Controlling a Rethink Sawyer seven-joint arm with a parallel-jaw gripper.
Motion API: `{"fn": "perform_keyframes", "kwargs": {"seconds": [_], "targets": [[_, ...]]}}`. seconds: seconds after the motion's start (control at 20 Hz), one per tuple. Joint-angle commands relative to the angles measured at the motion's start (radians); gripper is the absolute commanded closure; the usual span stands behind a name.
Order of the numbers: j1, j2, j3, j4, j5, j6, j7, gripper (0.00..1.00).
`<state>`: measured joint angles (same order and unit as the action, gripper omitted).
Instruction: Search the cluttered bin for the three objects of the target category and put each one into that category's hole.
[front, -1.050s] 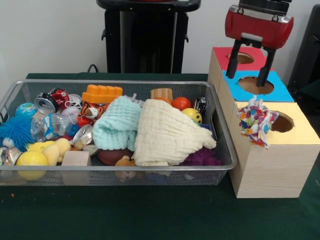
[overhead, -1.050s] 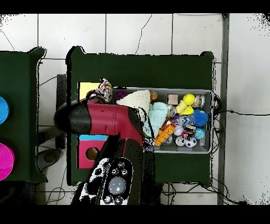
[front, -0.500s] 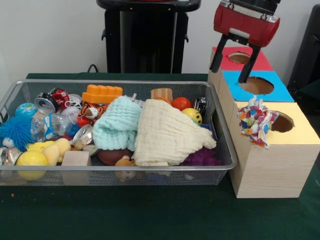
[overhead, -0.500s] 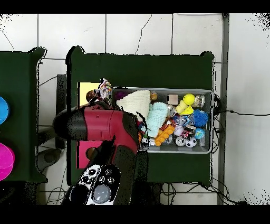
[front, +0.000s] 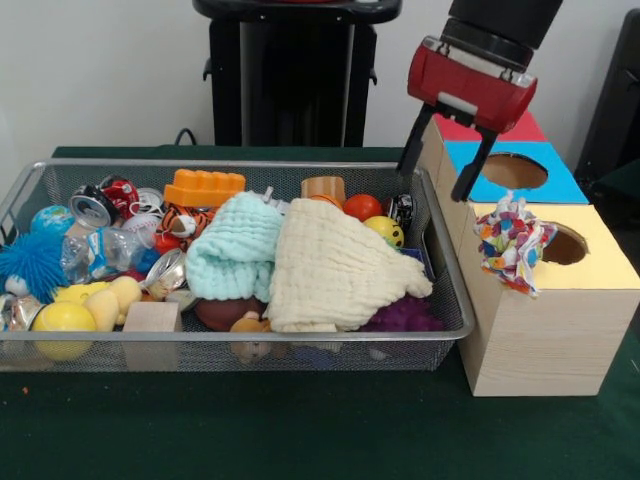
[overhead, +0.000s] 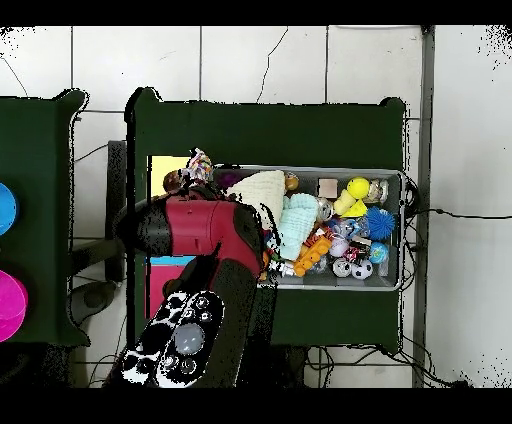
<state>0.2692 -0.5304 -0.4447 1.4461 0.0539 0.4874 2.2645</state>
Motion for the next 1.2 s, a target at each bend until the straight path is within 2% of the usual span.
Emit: {"fn": "perform_keyframes", "kwargs": {"seconds": [0.05, 0.7, 1.2], "targets": [[0.006, 0.123, -0.014, -0.073, 0.013, -0.057, 0.215, 0.00], [0.011, 0.153, -0.035, -0.086, 0.044, -0.149, 0.207, 0.00], [0.011, 0.152, 0.005, -0.077, 0.111, -0.173, 0.219, 0.00]]}}
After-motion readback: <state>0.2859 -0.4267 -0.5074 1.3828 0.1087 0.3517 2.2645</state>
